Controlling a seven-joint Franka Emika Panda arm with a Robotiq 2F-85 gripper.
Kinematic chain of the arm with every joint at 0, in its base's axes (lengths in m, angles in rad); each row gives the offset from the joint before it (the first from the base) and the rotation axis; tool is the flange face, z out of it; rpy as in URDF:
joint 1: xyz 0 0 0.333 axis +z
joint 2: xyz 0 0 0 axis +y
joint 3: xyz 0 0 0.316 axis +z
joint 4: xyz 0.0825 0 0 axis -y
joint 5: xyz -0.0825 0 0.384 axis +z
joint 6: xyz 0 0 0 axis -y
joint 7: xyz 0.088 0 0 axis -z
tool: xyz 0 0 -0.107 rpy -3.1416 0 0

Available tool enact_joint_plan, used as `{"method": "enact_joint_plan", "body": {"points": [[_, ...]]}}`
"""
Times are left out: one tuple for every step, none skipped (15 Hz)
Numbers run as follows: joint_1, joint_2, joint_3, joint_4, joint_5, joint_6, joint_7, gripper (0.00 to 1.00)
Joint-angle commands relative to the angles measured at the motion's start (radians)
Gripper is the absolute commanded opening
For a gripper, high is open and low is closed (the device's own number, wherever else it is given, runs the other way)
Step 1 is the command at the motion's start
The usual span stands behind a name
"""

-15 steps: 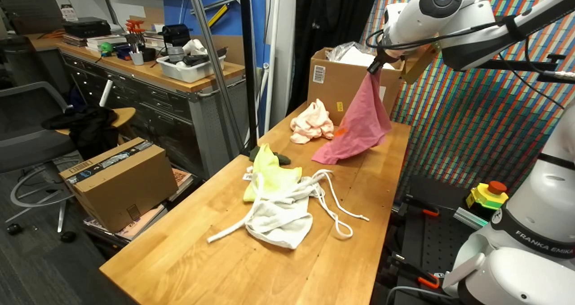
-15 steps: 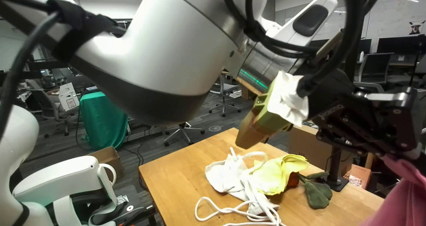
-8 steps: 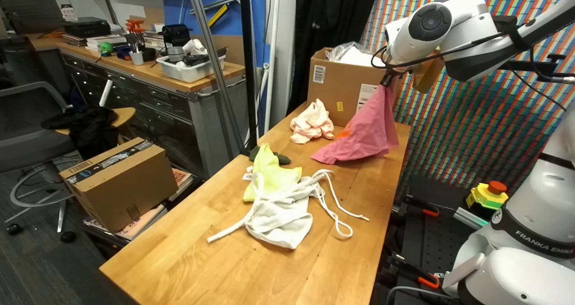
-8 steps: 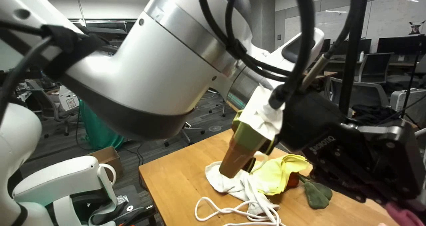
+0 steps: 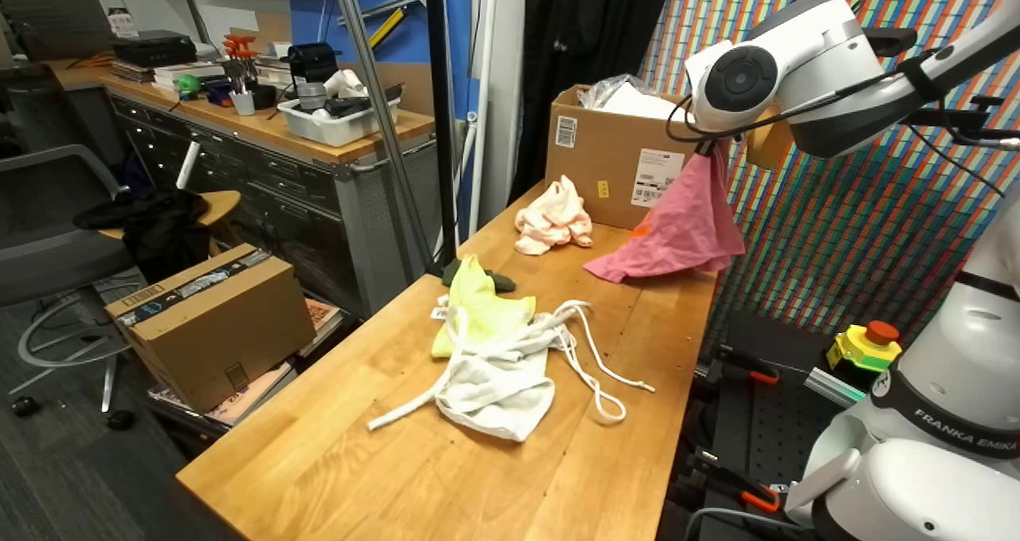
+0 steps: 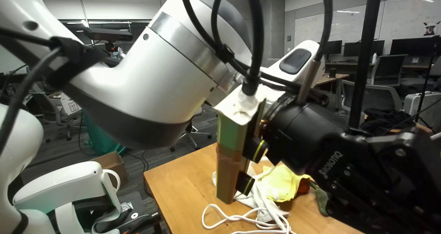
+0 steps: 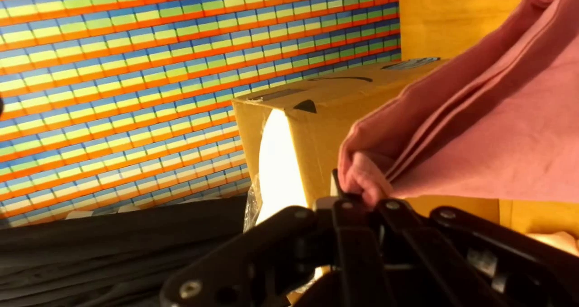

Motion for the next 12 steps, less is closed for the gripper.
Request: {"method": "enact_joint_plan", "body": {"points": [[0.014, 0.013, 0.027, -0.017, -0.052, -0.054, 0.025, 0.05], [0.020, 0.022, 0.031, -0.015, -0.064, -0.061, 0.040, 0.05], [0.025, 0.036, 0.035, -0.012, -0.073, -0.067, 0.050, 0.05], [0.030, 0.047, 0.036, -0.007, -0.072, -0.068, 0.056, 0.05], [0.037, 0.063, 0.037, 0.001, -0.067, -0.066, 0.070, 0.05], [0.041, 0.078, 0.040, 0.006, -0.067, -0.070, 0.081, 0.06], [0.047, 0.094, 0.043, 0.012, -0.061, -0.071, 0.091, 0.30], [0.050, 0.104, 0.044, 0.017, -0.057, -0.069, 0.100, 0.32], [0.052, 0.114, 0.046, 0.021, -0.054, -0.068, 0.107, 0.33], [0.054, 0.126, 0.046, 0.027, -0.047, -0.065, 0.114, 0.39], [0.056, 0.136, 0.048, 0.032, -0.046, -0.065, 0.117, 0.48], [0.057, 0.144, 0.049, 0.035, -0.044, -0.063, 0.120, 0.55]]}}
